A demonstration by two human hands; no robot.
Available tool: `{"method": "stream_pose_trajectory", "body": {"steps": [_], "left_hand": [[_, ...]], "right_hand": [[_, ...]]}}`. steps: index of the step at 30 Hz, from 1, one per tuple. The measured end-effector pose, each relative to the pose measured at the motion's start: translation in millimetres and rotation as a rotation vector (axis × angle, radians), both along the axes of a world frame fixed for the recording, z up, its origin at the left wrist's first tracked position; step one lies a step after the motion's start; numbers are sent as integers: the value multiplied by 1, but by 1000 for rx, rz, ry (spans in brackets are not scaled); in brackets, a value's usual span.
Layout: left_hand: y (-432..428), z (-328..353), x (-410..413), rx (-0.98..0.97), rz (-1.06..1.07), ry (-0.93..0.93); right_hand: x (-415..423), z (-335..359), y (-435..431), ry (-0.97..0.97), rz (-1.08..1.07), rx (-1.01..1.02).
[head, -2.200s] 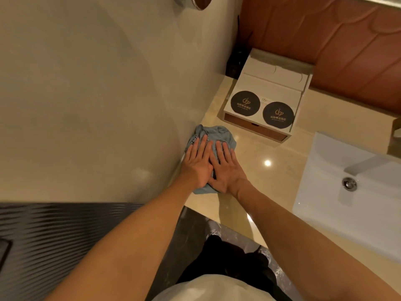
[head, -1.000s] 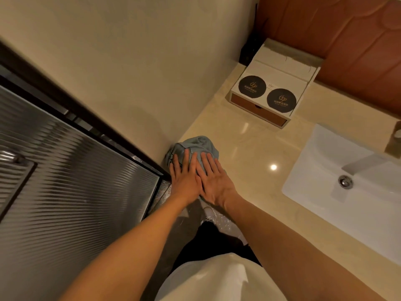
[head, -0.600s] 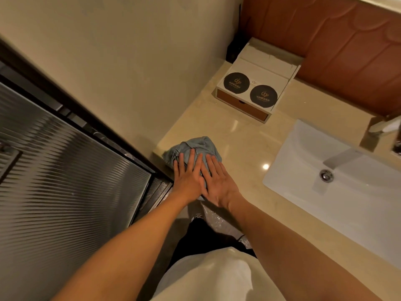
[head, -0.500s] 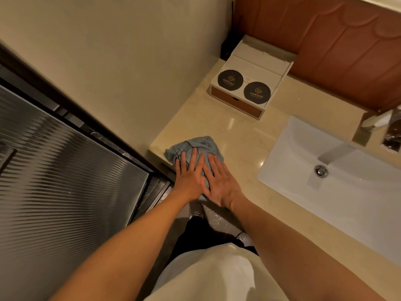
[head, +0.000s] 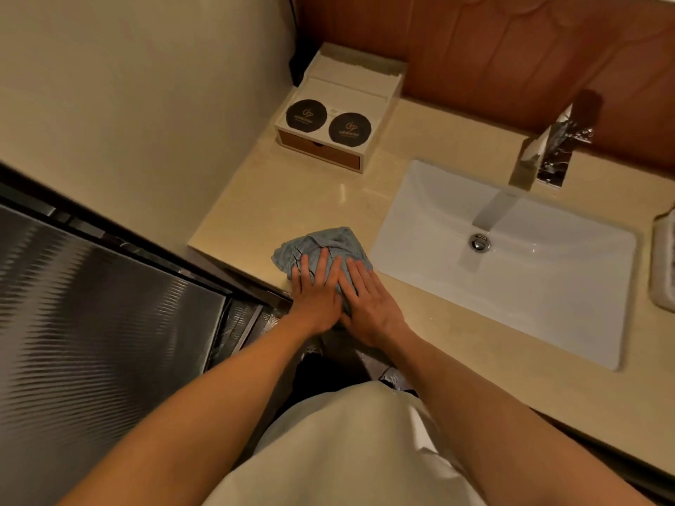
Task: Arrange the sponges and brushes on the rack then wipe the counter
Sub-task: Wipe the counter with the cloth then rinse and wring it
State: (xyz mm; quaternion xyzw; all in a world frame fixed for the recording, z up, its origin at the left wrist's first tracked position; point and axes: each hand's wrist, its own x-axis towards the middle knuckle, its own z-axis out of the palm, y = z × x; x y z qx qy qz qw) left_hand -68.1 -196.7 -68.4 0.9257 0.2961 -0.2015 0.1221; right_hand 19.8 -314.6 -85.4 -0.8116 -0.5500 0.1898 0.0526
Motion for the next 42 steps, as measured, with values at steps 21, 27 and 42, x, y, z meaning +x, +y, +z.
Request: {"method": "stream_pose_trajectory", "body": {"steps": [21, 27, 42], "left_hand": [[-80, -3, 42, -39, -161, 37], [-96, -1, 47, -91, -181, 40], [-201, 1, 80, -160, -223, 1]], "right_hand": [[19, 6, -100, -78, -110, 31], [17, 5, -119, -131, -149, -34], [56, 6, -228, -131, -113, -100]]}}
